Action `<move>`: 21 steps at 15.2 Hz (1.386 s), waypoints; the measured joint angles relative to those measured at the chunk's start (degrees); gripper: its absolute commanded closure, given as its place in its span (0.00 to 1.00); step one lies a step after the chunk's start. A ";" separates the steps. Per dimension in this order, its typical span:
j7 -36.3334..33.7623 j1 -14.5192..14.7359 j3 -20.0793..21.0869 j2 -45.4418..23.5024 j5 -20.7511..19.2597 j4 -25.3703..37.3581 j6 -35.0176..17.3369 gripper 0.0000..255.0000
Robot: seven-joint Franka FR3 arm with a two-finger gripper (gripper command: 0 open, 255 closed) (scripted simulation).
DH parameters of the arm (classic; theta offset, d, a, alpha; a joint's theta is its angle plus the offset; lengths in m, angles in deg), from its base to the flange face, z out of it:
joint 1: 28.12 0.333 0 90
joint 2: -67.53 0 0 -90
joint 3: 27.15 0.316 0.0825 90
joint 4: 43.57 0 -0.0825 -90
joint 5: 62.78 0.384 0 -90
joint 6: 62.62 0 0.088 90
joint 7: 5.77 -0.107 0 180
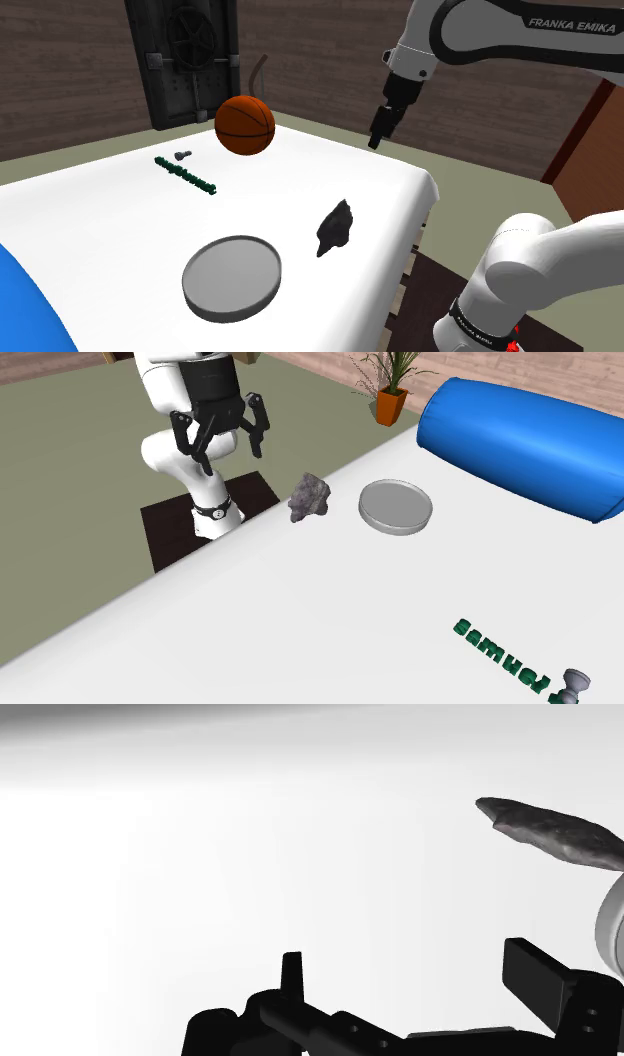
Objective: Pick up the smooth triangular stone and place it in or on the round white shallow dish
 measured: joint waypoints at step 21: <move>39.70 23.36 2.23 -5.79 2.05 -11.27 -12.93 0.00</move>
